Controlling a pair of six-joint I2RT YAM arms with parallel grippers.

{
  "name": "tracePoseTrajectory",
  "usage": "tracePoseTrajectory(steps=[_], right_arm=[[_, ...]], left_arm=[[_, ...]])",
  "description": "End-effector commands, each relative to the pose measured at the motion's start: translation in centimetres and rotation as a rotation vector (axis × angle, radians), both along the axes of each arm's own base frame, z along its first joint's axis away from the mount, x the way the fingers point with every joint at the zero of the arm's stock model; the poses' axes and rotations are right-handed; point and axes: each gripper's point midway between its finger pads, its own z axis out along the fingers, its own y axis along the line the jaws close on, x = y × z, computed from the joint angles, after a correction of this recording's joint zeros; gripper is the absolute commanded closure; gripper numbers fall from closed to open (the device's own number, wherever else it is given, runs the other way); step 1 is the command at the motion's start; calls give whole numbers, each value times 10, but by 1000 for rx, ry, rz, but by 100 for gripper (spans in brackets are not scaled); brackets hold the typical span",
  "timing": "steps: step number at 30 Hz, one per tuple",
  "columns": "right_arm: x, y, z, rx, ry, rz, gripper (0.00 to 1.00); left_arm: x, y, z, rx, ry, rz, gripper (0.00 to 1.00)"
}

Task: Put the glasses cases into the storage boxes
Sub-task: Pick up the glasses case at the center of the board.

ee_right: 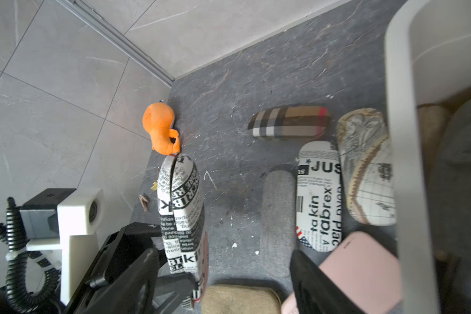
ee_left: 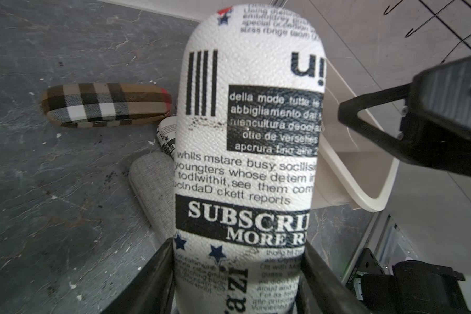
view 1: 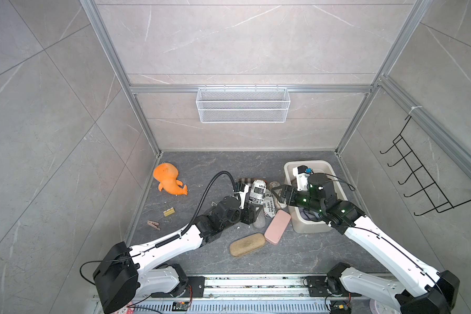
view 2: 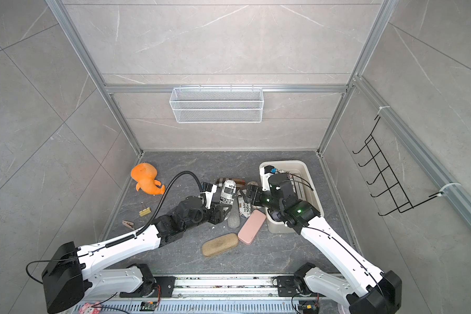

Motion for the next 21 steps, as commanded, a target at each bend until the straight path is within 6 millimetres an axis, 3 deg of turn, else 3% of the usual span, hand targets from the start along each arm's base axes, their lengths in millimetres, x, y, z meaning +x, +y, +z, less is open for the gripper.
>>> tracePoseTrajectory(steps=[1,6,13,21], right_arm=[[4,15,9,48,-21,16,23],[9,31,8,60,-16,46,30],[11,50,0,39,-3,90,32],[9,58,-2,27,-7,99,37]], left_arm=[[3,-18,53,-151,-96,-45,44],[1,-17,52,-152,-91,-44,44],[-2,-18,51,-163,-77,-55,44],[-4,-16,51,-168,-77,-58,44]])
